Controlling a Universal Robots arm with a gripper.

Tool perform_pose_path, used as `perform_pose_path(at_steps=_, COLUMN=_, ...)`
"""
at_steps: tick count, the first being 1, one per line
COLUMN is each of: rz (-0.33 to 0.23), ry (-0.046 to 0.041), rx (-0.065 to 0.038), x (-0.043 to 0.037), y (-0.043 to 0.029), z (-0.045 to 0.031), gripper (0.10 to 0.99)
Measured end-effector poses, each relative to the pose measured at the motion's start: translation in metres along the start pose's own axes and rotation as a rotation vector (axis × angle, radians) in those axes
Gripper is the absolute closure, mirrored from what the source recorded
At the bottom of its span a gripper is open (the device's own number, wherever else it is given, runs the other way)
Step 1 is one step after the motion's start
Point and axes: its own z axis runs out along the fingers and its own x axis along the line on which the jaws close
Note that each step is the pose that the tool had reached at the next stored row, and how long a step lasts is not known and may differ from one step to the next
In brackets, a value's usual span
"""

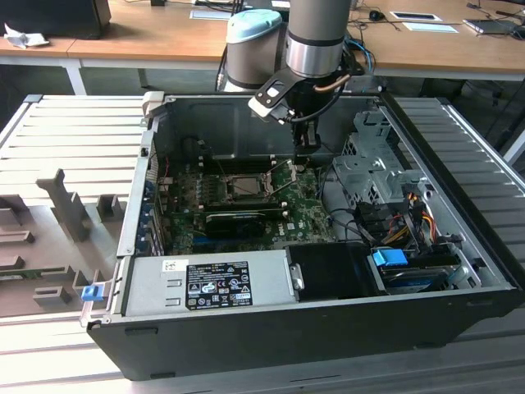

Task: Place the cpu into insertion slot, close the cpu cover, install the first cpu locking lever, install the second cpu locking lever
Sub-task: 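Close the cpu cover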

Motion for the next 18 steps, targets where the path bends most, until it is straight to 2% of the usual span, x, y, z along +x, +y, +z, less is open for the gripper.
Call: perform_pose_path(at_steps=18, rz=0.0, ry=0.0, rx=0.001, x=0.0001, y=0.0106, z=0.007, gripper=0.98)
